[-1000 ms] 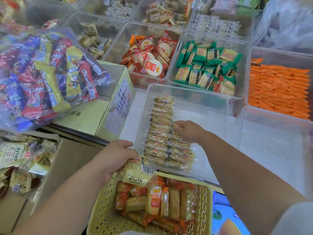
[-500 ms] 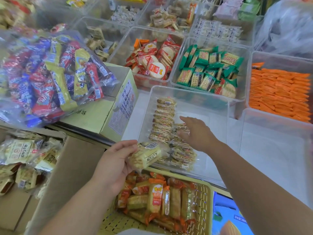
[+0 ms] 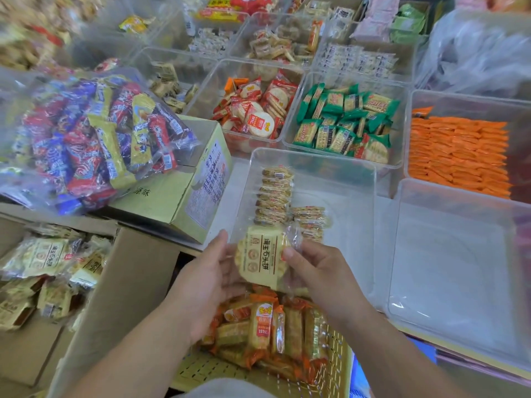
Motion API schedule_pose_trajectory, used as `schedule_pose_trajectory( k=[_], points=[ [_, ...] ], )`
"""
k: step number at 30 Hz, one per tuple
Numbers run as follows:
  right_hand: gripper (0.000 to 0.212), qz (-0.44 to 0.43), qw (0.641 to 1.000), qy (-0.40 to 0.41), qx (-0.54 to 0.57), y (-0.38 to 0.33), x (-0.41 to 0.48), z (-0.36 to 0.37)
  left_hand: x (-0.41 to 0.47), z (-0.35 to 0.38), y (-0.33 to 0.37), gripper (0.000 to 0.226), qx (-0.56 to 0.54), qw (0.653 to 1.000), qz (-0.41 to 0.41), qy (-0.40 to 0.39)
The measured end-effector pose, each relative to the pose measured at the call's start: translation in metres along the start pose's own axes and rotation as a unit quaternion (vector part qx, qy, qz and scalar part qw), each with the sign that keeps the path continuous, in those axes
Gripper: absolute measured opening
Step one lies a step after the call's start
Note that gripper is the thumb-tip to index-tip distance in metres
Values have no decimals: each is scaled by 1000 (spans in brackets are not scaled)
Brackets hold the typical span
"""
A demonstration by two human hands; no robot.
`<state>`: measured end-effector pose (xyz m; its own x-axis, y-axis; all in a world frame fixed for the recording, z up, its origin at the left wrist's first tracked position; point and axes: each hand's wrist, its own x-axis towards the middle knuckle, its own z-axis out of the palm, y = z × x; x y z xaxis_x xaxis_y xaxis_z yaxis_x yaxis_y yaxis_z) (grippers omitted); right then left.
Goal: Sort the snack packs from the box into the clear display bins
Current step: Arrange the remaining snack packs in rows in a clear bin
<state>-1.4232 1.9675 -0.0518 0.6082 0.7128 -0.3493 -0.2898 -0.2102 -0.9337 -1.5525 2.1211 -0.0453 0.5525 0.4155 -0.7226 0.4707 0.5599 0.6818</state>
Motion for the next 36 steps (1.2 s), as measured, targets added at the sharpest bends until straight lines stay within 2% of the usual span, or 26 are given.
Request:
schedule_pose_trajectory(
  k=[4,8,9,10,12,14,16,18,20,22,24,25,27,29,31,33,36],
  points=[
    [26,8,999,23,28,2,-13,3,-10,4,-2,29,-3,996,83,24],
    [18,17,997,21,66,10,-15,0,-12,6,-4,24,-29,995,74,60],
    [24,5,998,12,64,14,-15,-2,-12,5,-4,22,-39,995,63,67],
    [40,-22,999,3,34,19,-16,-5,-11,4,-4,21,-48,994,53,77],
    [72,-125,984,-17,-128,23,-18,-13,-8,1,-3,22,-66,993,39,92],
    [81,-250,915,-35,-314,26,-15,-19,-4,-3,-3,23,-68,993,28,95],
    [69,-340,839,-48,-423,26,-9,-22,-2,-3,-2,28,-35,997,11,64],
    [55,-391,794,-59,-462,25,-2,-23,1,1,-2,38,-9,999,-2,34],
    [39,-408,793,-56,-448,20,7,-29,7,5,1,44,2,998,-3,62],
    [33,-370,829,-29,-419,13,22,-39,16,5,3,42,80,987,38,133],
    [30,-315,847,32,-426,4,45,-55,25,-2,4,30,231,946,122,190],
    [27,-295,844,65,-443,1,59,-63,29,-7,4,36,321,917,147,189],
    [25,-261,834,113,-473,-3,88,-79,38,-13,3,73,475,855,137,156],
    [27,-204,832,127,-500,-4,119,-93,47,-11,1,101,564,812,93,117],
    [27,-113,819,98,-553,0,150,-103,54,-9,-3,114,621,776,64,90],
    [23,-34,791,42,-609,7,175,-105,57,-8,-6,118,668,736,64,91],
    [24,12,776,-12,-630,21,198,-98,60,-10,-11,120,715,687,76,105]
  ],
)
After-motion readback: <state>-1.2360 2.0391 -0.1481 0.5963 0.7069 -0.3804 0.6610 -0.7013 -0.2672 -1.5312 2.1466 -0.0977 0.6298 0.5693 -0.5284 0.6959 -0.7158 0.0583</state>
